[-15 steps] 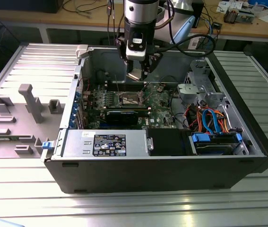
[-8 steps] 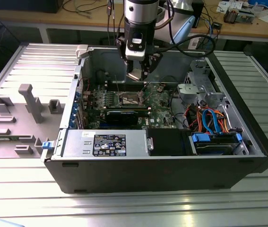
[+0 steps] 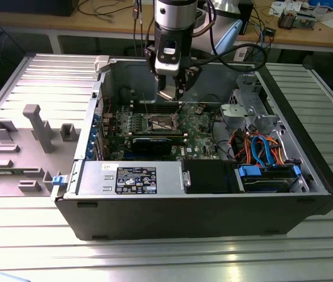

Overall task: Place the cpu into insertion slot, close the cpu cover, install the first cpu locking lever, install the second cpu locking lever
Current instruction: 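Place the cpu into insertion slot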

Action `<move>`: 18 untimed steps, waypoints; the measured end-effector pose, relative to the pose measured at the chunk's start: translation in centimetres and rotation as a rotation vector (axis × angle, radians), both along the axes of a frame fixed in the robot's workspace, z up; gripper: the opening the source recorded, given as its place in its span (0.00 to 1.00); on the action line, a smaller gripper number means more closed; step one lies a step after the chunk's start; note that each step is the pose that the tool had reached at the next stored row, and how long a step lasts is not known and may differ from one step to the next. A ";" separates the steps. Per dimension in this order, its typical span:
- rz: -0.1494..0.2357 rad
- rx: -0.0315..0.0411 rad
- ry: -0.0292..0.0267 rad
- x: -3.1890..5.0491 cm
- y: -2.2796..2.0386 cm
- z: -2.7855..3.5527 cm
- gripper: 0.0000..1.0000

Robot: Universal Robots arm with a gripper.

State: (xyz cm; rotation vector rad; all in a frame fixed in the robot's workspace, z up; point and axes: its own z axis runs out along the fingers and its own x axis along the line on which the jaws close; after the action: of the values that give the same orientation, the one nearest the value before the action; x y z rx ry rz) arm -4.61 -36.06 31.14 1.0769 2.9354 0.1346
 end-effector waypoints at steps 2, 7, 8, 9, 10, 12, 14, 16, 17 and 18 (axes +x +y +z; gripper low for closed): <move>-0.006 0.0000 0.0000 0.00 0.00 -0.01 0.55; -0.018 0.0000 0.0000 0.00 0.00 -0.04 0.55; -0.019 0.0000 0.0000 0.00 0.00 -0.04 0.55; -0.022 0.0000 0.0000 0.00 0.00 -0.05 0.55; -0.024 0.0000 0.0001 0.00 0.00 -0.05 0.55; -0.028 0.0000 0.0000 0.00 0.00 -0.06 0.55; -0.031 0.0000 0.0000 0.00 0.00 -0.07 0.55; -0.034 0.0001 0.0000 0.00 0.00 -0.07 0.55; -0.036 0.0000 0.0000 0.00 0.00 -0.07 0.55; -0.039 0.0001 0.0000 0.00 0.00 -0.08 0.55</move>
State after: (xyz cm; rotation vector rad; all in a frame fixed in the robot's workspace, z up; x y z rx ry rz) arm -4.61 -36.06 31.06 1.1333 2.9123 0.1342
